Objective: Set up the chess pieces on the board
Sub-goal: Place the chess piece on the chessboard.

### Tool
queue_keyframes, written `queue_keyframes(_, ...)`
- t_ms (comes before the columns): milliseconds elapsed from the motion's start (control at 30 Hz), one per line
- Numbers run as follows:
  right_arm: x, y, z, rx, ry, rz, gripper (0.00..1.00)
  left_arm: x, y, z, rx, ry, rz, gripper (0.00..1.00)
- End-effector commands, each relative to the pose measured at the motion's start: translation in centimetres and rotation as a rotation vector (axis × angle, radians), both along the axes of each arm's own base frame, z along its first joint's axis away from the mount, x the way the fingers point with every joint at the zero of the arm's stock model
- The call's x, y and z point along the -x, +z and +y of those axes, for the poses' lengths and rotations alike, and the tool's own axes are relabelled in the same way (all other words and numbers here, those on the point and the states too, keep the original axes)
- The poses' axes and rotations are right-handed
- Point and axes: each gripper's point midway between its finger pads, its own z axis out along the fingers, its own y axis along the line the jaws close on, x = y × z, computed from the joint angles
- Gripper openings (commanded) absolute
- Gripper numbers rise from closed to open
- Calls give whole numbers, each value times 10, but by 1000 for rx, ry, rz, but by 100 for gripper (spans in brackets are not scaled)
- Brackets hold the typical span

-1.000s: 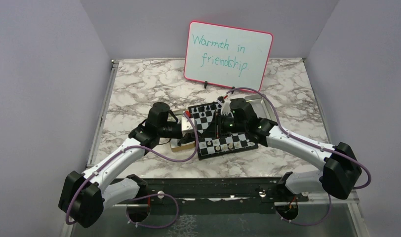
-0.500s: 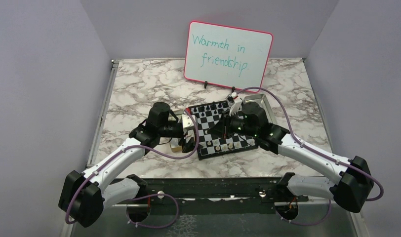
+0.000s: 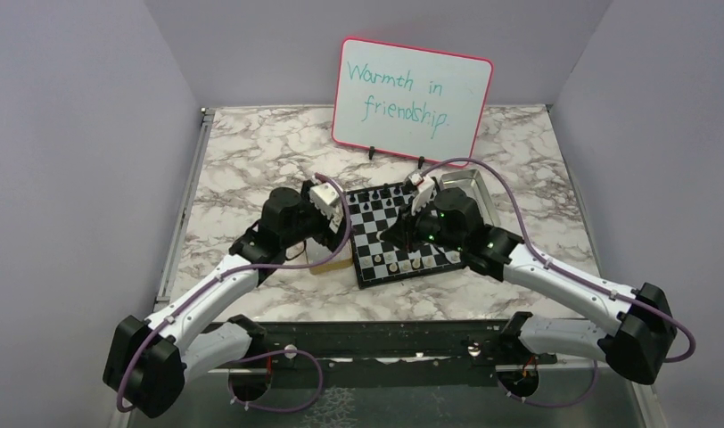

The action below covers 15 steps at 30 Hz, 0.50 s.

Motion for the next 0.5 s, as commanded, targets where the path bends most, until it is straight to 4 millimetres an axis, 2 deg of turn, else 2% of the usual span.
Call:
queue_keyframes(0,-4,0,4,73,2,-73,12,-52,12,62,71,530,81,99)
queue_keyframes(67,0,-3,11,102,19,-96,12,-58,2,84,80,689,207,99)
queue_keyframes(267,10,-27,29,174,84,-129,12,-63,-24,98,44,741,381,99)
queue_keyframes(467,14,-55,40,273,118,-189,12,-62,-38,114,126,816,460,99)
